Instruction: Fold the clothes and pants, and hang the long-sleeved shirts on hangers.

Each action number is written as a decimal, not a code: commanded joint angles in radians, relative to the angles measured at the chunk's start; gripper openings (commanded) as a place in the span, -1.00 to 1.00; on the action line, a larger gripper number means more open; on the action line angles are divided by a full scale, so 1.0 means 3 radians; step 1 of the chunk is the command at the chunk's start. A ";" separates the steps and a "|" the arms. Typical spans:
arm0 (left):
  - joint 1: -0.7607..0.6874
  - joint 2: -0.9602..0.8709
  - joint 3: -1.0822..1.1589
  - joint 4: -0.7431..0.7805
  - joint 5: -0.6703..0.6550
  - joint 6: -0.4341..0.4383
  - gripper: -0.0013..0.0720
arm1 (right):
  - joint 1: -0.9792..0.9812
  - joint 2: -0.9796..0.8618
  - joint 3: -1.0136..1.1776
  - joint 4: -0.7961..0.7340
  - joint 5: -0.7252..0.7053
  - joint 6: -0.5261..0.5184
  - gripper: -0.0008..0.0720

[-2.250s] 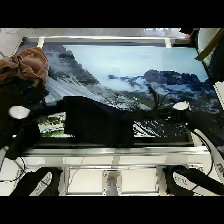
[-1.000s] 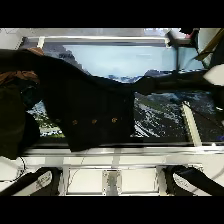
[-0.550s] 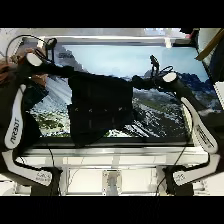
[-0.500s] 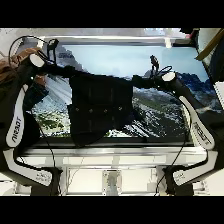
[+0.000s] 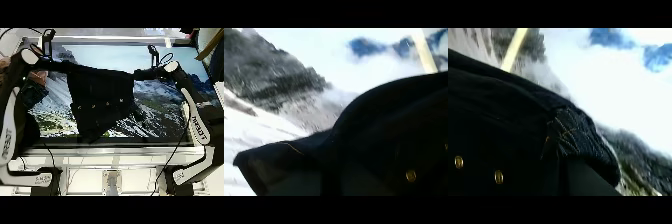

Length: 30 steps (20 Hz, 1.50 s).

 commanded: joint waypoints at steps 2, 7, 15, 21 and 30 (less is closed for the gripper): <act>-0.0242 0.0884 -0.0913 0.0130 -0.0296 -0.0225 -0.90 | -0.0001 0.0418 -0.0191 -0.0538 0.0633 0.0003 -0.89; -0.0547 0.1965 -0.2464 0.0128 -0.0042 -0.0729 -0.90 | -0.0001 0.1087 -0.1349 -0.0651 0.0665 0.0004 -0.89; -0.1007 0.2421 -0.3388 0.0127 -0.0074 -0.1362 -0.90 | -0.0001 0.1195 -0.2500 -0.0641 0.0153 0.0001 -0.89; -0.1301 0.2421 -0.3714 0.0141 -0.0159 -0.1682 -0.90 | -0.0001 0.1194 -0.2506 -0.0643 0.0158 0.0001 -0.89; -0.1305 0.2528 -0.3796 -0.0278 -0.0220 -0.1690 0.95 | -0.0005 0.1397 -0.2244 -0.0505 0.0805 0.0193 0.12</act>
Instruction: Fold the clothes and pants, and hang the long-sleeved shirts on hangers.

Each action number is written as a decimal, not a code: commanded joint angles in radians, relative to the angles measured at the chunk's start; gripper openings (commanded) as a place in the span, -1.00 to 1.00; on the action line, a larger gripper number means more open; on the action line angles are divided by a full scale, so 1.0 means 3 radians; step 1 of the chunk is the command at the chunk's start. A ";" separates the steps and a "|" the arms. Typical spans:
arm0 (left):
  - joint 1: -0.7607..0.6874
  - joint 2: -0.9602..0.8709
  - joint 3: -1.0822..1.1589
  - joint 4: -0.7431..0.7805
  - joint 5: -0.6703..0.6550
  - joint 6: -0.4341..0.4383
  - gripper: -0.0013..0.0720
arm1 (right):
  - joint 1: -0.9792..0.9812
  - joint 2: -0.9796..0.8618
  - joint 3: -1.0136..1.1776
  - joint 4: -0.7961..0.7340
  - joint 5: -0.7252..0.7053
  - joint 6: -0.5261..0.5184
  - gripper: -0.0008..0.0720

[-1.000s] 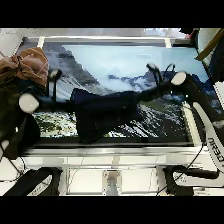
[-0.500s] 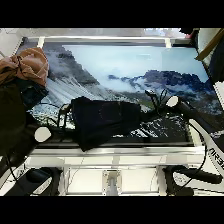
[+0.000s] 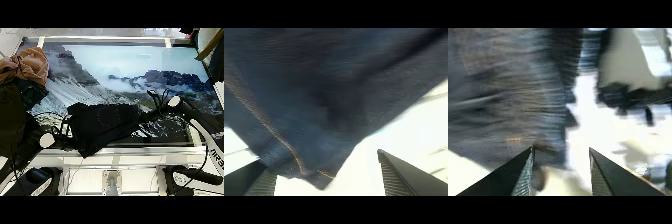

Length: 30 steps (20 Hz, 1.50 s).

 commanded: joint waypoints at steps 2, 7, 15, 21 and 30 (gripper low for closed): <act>-0.0005 0.0220 0.0088 -0.0398 0.0011 -0.0015 0.95 | -0.0003 0.0300 0.0406 -0.0066 0.0609 0.0086 0.12; 0.0170 0.0881 0.0362 -0.0359 0.0202 -0.0081 0.95 | -0.0231 0.0342 0.0927 -0.0483 0.0303 0.0642 0.42; 0.0680 0.1479 0.0373 -0.0351 0.0668 -0.0079 0.95 | -0.1339 -0.1166 0.0975 0.1268 0.1589 0.0173 0.92; 0.0738 0.1485 0.0373 -0.0352 0.0678 -0.0151 0.95 | -0.1012 -0.1670 0.0977 0.1155 0.1349 -0.0258 0.96; 0.0738 0.1485 0.0371 -0.0352 0.0676 -0.0151 0.95 | -0.0565 -0.1768 0.0977 0.1171 0.1092 -0.0374 0.95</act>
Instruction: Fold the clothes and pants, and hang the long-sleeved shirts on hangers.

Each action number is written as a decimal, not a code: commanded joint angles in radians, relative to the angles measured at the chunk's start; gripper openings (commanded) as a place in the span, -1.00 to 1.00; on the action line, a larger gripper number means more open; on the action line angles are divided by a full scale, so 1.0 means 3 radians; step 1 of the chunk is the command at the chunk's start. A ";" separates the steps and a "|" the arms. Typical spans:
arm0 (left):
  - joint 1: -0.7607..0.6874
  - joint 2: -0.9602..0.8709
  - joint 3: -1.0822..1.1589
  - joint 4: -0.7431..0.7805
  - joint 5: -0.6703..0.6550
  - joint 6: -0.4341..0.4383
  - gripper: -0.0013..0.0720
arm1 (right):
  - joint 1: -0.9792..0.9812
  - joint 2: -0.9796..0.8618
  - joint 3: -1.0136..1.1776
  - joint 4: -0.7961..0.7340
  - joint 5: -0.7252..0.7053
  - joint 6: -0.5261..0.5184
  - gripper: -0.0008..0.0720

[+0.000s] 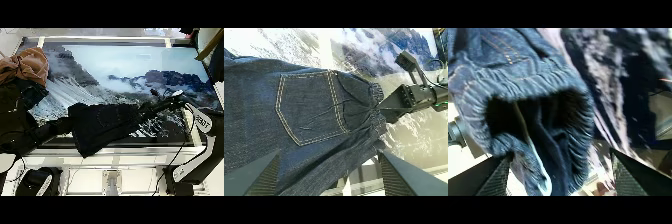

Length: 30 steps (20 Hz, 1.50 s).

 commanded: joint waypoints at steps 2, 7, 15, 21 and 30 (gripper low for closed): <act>0.0004 0.0003 0.0001 0.0003 0.0003 0.0001 0.95 | 0.0240 -0.0027 0.0004 -0.0023 -0.0127 -0.0071 0.92; 0.0004 0.0003 0.0001 0.0001 0.0003 0.0003 0.95 | 0.0443 -0.0027 0.0004 -0.0014 -0.0420 -0.0025 0.70; 0.0004 0.0005 0.0003 0.0000 0.0003 0.0001 0.95 | 0.0516 0.0078 0.0020 0.0156 -0.0462 0.0020 -0.88; 0.0004 0.0006 0.0003 0.0000 0.0003 0.0003 0.95 | -0.0383 0.1059 0.0020 0.0113 -0.0613 0.0228 -0.88; 0.0004 0.0006 0.0003 0.0001 0.0004 0.0003 0.95 | -0.3170 0.2467 0.0003 -0.1218 -0.0376 0.0998 -0.88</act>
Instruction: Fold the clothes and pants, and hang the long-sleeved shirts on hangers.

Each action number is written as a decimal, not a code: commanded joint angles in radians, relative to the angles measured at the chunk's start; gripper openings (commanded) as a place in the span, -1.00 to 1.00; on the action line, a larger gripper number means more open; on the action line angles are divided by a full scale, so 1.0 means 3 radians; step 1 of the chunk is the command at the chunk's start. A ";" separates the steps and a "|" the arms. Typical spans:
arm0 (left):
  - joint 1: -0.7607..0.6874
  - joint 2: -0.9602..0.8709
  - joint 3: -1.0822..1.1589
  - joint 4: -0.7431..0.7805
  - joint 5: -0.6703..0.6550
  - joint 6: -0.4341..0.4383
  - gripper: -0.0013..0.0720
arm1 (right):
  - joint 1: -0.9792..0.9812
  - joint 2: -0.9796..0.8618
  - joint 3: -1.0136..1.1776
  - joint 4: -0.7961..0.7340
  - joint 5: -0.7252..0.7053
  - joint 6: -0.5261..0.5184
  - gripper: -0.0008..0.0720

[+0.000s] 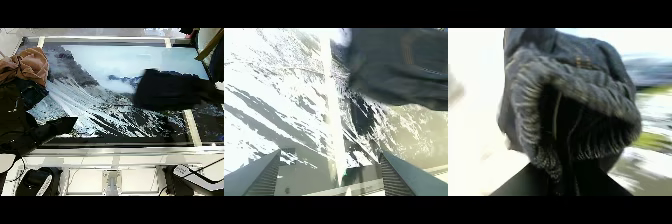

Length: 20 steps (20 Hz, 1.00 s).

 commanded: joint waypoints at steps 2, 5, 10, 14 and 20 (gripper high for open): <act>0.0004 0.0004 0.0003 -0.0003 0.0000 0.0000 0.95 | -0.1423 0.0421 -0.0092 -0.0996 0.0116 0.0507 -0.88; 0.0004 0.0004 0.0003 0.0000 0.0001 0.0000 0.95 | -0.2131 0.0492 -0.0329 -0.1167 0.0151 0.0553 -0.88; 0.0004 0.0004 0.0003 -0.0006 0.0001 0.0000 0.95 | -0.2347 0.0533 -0.1008 -0.1832 -0.0047 0.0657 -0.88; 0.0004 0.0004 0.0003 -0.0010 0.0001 0.0000 0.95 | -0.2347 0.0575 -0.0965 -0.1961 0.0132 0.0844 -0.01; 0.0004 0.0003 0.0001 -0.0005 0.0001 0.0001 0.95 | -0.2342 0.0777 0.0324 -0.1116 0.0408 0.1139 0.75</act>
